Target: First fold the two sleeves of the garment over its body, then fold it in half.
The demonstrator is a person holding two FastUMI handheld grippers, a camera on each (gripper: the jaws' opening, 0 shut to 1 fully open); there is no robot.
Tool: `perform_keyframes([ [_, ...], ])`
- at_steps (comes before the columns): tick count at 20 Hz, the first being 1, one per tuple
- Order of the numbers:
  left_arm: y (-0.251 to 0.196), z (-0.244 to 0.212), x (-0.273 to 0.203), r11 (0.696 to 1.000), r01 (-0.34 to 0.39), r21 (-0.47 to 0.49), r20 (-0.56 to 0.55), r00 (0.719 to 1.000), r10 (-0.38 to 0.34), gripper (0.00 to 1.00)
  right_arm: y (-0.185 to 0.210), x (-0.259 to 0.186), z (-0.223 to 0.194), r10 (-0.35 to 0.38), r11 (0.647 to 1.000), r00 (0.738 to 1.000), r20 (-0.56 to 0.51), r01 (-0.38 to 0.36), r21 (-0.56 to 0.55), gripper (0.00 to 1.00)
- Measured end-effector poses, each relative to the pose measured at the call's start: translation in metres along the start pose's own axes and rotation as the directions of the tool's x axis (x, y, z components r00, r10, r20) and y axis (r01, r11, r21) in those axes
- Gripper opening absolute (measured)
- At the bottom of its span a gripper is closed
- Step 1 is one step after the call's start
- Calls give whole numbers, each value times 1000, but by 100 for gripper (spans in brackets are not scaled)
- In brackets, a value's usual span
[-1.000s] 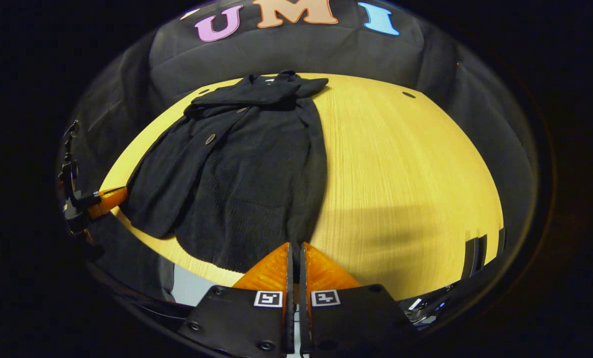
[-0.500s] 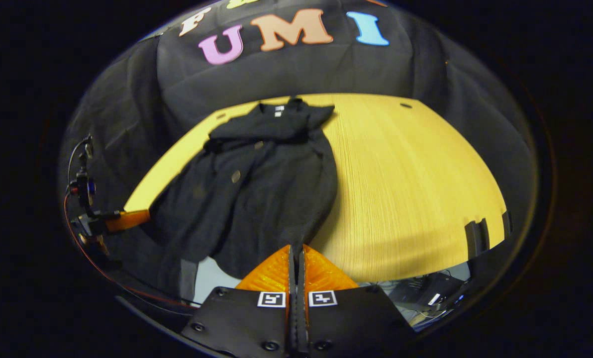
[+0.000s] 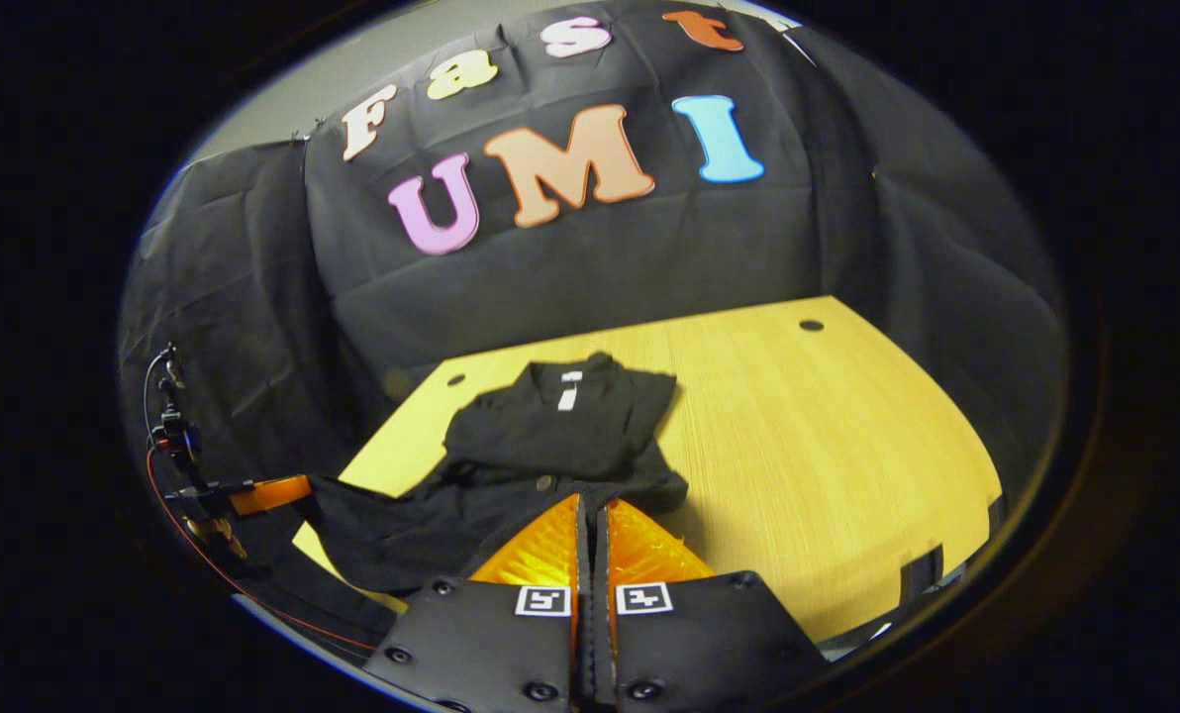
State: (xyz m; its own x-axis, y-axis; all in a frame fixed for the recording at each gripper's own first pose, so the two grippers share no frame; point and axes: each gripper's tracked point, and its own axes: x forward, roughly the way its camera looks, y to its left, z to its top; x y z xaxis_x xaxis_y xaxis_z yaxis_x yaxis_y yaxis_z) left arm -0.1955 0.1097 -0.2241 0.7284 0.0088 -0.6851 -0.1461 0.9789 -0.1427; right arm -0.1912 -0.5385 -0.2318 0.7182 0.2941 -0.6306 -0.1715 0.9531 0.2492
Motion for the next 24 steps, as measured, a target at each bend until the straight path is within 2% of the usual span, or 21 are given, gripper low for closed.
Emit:
perform_keyframes([
  [7,2,74,52,998,-39,43,76,996,36,0,-11,44,82,19,1000,995,93,-18,-2,2],
  [13,2,117,98,996,-44,71,107,994,37,0,-11,86,129,31,999,992,125,-29,-22,2],
  [14,4,121,106,996,-47,73,106,994,39,0,-11,93,136,32,999,991,128,-30,-22,0],
  [17,6,140,132,997,-53,59,120,992,45,0,-17,118,154,28,999,990,136,-25,-24,5],
  [18,7,145,145,997,-55,56,120,992,48,0,-20,127,159,26,1000,991,133,-23,-20,2],
  [21,15,156,185,996,-72,58,113,991,65,0,-32,159,173,8,1000,992,122,-8,-1,2],
  [23,27,162,212,987,-135,83,120,985,124,0,-43,184,184,-18,1000,991,132,17,9,2],
  [24,44,171,224,969,-225,98,158,965,208,0,-51,202,185,-45,999,992,115,44,15,2],
])
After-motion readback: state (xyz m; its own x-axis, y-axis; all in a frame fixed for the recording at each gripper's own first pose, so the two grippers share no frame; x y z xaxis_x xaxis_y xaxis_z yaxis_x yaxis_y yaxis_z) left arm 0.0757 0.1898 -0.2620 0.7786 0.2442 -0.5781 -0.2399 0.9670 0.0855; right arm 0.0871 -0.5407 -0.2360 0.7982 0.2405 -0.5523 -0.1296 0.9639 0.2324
